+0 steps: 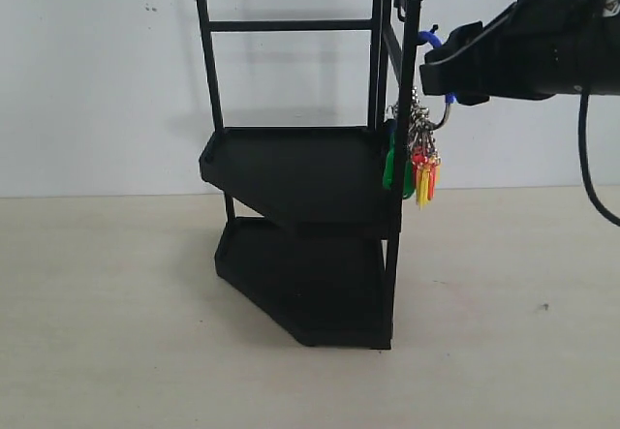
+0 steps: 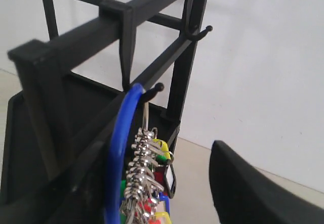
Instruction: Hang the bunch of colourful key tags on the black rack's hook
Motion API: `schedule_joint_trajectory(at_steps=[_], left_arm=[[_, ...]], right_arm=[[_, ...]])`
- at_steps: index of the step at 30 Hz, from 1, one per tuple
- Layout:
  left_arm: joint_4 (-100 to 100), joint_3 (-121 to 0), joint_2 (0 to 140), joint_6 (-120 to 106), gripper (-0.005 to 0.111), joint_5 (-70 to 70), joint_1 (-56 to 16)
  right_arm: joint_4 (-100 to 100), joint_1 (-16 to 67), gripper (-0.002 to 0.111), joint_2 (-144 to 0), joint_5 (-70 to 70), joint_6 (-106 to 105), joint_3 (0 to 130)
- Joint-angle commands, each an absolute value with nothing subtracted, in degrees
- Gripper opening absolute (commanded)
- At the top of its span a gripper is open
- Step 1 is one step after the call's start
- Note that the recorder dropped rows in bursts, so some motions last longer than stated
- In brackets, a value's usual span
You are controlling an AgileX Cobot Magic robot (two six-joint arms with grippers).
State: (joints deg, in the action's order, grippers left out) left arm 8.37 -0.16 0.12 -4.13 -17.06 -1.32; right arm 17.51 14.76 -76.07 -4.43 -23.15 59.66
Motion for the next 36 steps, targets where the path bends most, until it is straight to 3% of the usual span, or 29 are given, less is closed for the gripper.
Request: schedule_joint_trajectory(at_steps=[1,11,17,27,36], left_arm=[[8.09,0.00,0.00,-4.33,0.004,-16.56,-1.22],[8.09,0.00,0.00,-4.33,0.004,-16.56,-1.22],[8.09,0.00,0.00,-4.33,0.004,-16.56,-1.22],[8.09,0.00,0.00,-4.33,0.004,-16.56,-1.22],[8.09,0.00,0.00,-4.33,0.004,-16.56,-1.22]], right_arm=[[17.41,14.83,0.055,-73.23,-4.81,-22.88,59.99],[17.41,14.83,0.055,-66.86,-15.61,-22.41,59.99],[17.41,14.83,0.055,-59.65,-29.12,-16.22,59.99],[20.89,14.83,0.055,-56.29,-69.75,-7.04,59.99],[20.73,14.83,0.055,-56.02,-69.96,-7.05,59.86]])
